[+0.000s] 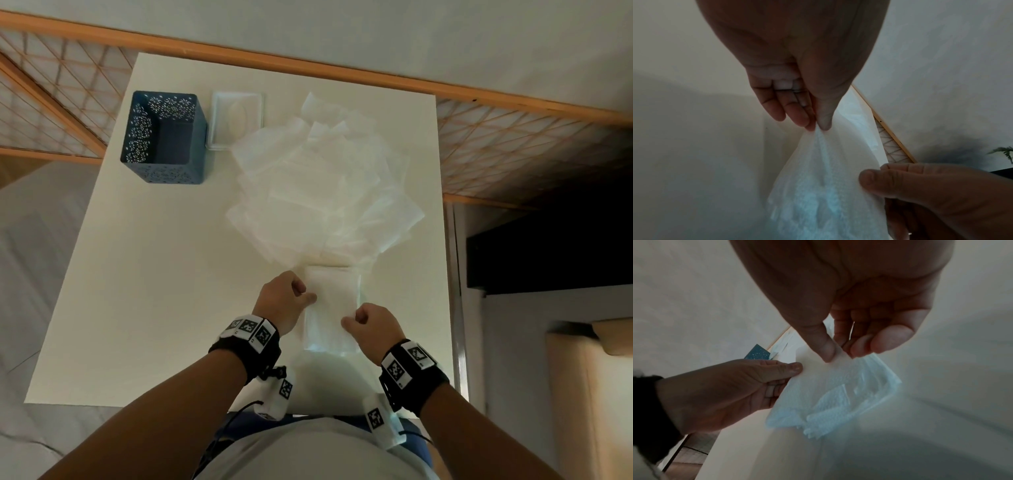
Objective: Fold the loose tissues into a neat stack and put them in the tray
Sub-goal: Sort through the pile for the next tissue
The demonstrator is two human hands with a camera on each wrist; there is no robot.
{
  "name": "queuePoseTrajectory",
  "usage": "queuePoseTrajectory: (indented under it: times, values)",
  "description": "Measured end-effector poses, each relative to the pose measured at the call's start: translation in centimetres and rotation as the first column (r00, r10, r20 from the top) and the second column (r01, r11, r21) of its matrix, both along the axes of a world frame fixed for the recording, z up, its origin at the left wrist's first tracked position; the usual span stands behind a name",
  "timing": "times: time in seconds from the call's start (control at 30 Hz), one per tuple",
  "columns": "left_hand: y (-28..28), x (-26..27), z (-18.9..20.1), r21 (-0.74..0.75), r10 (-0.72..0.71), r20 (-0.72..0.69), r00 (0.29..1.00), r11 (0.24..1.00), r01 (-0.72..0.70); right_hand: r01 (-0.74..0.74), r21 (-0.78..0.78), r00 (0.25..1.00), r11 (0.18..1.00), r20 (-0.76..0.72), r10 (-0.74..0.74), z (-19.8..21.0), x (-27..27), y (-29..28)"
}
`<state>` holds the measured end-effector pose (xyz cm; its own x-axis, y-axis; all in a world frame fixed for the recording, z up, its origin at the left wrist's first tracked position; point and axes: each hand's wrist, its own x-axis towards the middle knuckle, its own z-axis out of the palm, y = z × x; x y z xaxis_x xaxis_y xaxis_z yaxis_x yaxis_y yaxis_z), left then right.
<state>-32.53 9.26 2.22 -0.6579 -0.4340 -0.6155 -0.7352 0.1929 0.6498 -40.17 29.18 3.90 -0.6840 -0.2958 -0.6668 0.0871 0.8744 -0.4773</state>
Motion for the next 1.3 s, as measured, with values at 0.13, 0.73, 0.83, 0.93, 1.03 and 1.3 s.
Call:
queuePoseTrajectory:
  times: [0.13, 0.73, 0.83, 0.93, 1.03, 1.3]
  values:
    - [0.3, -0.1, -0.2, -0.029, 0.001, 0.023, 1.000, 1.000, 0.000, 0.011, 0.037, 1.000, 0.999, 0.020, -0.012, -0.6, -0.1, -0.3]
    - [-1.6, -0.2, 0.6, -0.087, 0.028, -0.010, 1.000, 0.996, -0.029, -0.109, 0.088, 0.987, 0.990, -0.110, 0.118, 3.4, -6.2, -2.9]
    - [-3.4, -0.9, 0.9, -0.121, 0.037, -0.038, 0.999, 0.992, -0.041, -0.163, 0.037, 0.970, 0.986, -0.179, 0.167, 4.0, -8.9, -5.9]
    - [-5.4, -1.9, 1.2, -0.160, 0.038, -0.050, 0.998, 0.986, -0.045, -0.325, 0.006, 0.908, 0.946, -0.276, 0.314, 3.8, -11.1, -9.3]
    - [-7.0, -3.1, 1.4, -0.188, 0.031, -0.055, 0.998, 0.981, -0.040, -0.545, 0.098, 0.776, 0.833, -0.319, 0.545, 3.1, -12.5, -12.5]
    - [-10.3, -5.9, 0.7, -0.249, 0.048, 0.025, 0.999, 0.968, -0.041, -0.801, 0.361, 0.420, 0.477, -0.230, 0.878, 0.3, -12.0, -17.6]
